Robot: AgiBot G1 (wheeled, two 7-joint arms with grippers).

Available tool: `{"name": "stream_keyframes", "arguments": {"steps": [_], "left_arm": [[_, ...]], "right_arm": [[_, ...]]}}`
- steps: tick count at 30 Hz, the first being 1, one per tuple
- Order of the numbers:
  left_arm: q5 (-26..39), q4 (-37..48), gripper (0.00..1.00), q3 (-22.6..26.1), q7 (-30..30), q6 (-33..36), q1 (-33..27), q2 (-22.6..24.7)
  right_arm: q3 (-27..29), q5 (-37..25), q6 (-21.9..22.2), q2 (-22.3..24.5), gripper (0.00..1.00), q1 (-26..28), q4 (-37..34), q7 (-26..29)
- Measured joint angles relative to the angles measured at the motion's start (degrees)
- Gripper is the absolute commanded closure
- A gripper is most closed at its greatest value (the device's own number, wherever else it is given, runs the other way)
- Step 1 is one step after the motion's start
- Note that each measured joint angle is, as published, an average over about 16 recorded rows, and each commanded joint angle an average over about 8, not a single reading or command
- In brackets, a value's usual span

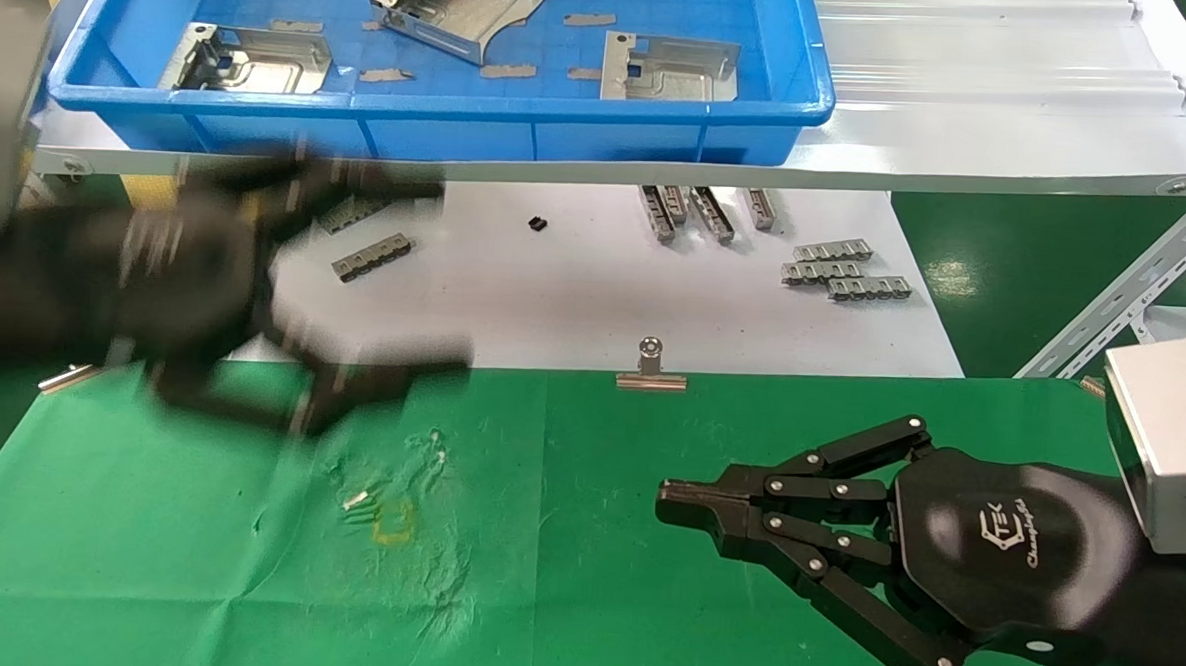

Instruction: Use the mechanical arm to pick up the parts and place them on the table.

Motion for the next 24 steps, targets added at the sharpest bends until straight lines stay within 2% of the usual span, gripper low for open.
{"name": "stream_keyframes", "arguments": {"steps": [7,14,15,22,23,24], "left_arm": [[12.93,21.35,0.00,5.24,1.57,-9.08,-16.99,11.41],[22.39,42.29,0.00,8.98,5.16,-22.10,-27.54,22.51],[23.25,44.59,0.07,9.31,5.56,-23.94,-28.46,23.80],[26.38,55.56,0.94,10.70,7.31,-32.82,-32.06,30.11],[26.53,56.48,1.00,10.77,7.44,-33.58,-32.28,30.63],[26.63,57.30,1.00,10.82,7.54,-34.27,-32.46,31.08]], "right_arm": [[0.00,0.00,0.00,0.00,1.00,0.00,0.00,0.00],[-0.01,0.00,0.00,0.00,1.00,0.00,0.00,0.00],[-0.01,0.00,0.00,0.00,1.00,0.00,0.00,0.00],[-0.01,0.01,0.00,0.00,1.00,0.00,0.00,-0.01],[-0.01,0.01,0.00,0.00,1.00,0.00,0.00,-0.01],[-0.01,0.01,0.00,0.00,1.00,0.00,0.00,-0.01]]}}
